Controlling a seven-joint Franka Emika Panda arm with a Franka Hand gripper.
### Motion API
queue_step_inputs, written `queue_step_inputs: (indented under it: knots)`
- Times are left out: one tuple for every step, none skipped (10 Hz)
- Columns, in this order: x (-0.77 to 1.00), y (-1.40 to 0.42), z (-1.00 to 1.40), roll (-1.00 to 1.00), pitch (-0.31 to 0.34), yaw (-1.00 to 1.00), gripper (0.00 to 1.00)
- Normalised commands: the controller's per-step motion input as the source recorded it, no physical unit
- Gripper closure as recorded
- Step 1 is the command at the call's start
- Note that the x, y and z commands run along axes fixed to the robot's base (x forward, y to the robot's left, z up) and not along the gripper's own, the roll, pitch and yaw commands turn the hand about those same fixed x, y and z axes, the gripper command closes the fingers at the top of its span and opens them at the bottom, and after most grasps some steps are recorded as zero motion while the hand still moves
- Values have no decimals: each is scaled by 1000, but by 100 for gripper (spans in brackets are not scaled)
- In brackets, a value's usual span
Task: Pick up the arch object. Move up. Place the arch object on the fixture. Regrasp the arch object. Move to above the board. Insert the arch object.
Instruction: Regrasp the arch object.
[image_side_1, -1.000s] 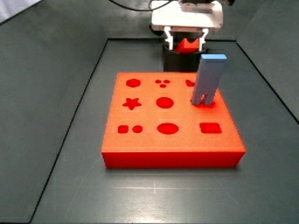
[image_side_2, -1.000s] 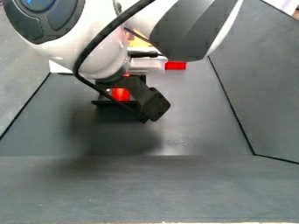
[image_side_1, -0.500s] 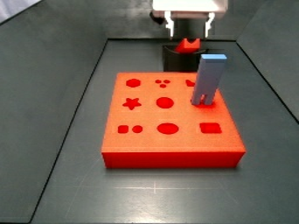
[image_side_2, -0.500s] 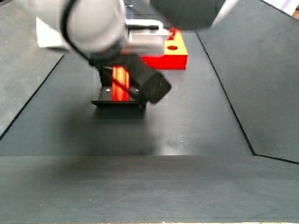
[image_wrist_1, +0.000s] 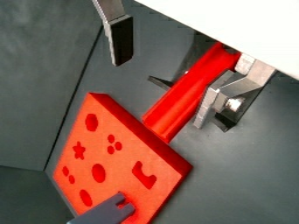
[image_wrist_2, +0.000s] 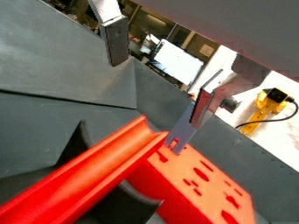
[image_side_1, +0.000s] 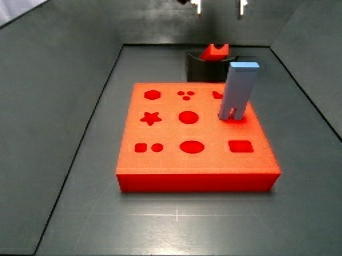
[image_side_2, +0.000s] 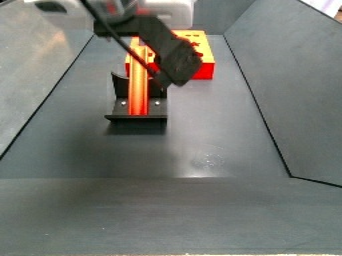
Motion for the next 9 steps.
queue_step_inputs:
  knots:
    - [12,-1000,938,1000,46,35,0]
    - [-13,-1000,925,1000,39,34,0]
    - [-69,-1000,880,1000,30,33,0]
    - [-81,-857,693,1000,25,33,0]
    - [-69,-678,473,1000,22,33,0]
    - [-48,-425,159,1000,20,33,0]
    - [-24,-229,0,1000,17,33,0]
    - [-19,-51,12,1000,16,34,0]
    - [-30,-15,37,1000,14,34,0]
